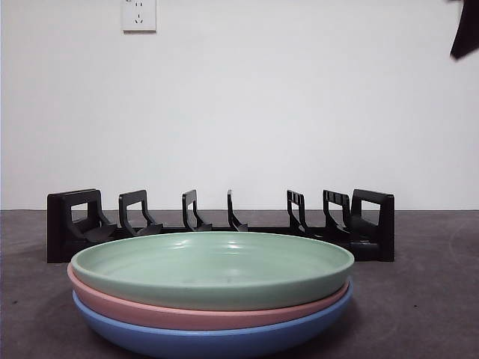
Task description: Place the plate
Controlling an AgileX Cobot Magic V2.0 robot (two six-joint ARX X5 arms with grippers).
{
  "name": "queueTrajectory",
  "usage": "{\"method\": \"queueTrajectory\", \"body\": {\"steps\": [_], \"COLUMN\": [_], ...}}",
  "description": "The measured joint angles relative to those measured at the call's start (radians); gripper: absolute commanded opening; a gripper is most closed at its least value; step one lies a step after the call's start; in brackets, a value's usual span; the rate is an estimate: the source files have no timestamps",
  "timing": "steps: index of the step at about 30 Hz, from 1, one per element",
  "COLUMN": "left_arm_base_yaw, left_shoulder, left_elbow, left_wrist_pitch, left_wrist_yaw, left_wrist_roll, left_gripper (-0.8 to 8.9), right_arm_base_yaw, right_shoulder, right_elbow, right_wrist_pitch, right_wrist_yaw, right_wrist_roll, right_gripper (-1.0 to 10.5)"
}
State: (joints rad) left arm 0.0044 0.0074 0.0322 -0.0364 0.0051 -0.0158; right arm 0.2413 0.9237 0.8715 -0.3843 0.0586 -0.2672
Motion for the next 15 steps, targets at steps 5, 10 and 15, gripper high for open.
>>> {"method": "queueTrajectory", "body": {"steps": [5,10,15], "left_arm_base_yaw": [0.000,0.000,0.000], "left_shoulder": [0.000,0.000,0.000], "left_elbow": [0.000,0.000,0.000], "left_wrist_pitch": [0.000,0.000,-0.002], "left_wrist_yaw": [0.000,0.000,0.000], "left_wrist_roll": [0.000,0.000,0.000], "left_gripper": [0.08,0.08,0.08], "right_arm_base_yaw": [-0.020,-0.042,-0.058], "right_shoulder": [-0.225,-0.665,-0.919], "right_elbow": [-0.261,-0.694,-0.855], "right_wrist_pitch": [0.242,0.410,0.359], "right_wrist_yaw": [0.024,0.021,0.093], "right_wrist_roll": [-0.079,-0.100,-0.098], "right_gripper": [0.1,0.1,0.1]}}
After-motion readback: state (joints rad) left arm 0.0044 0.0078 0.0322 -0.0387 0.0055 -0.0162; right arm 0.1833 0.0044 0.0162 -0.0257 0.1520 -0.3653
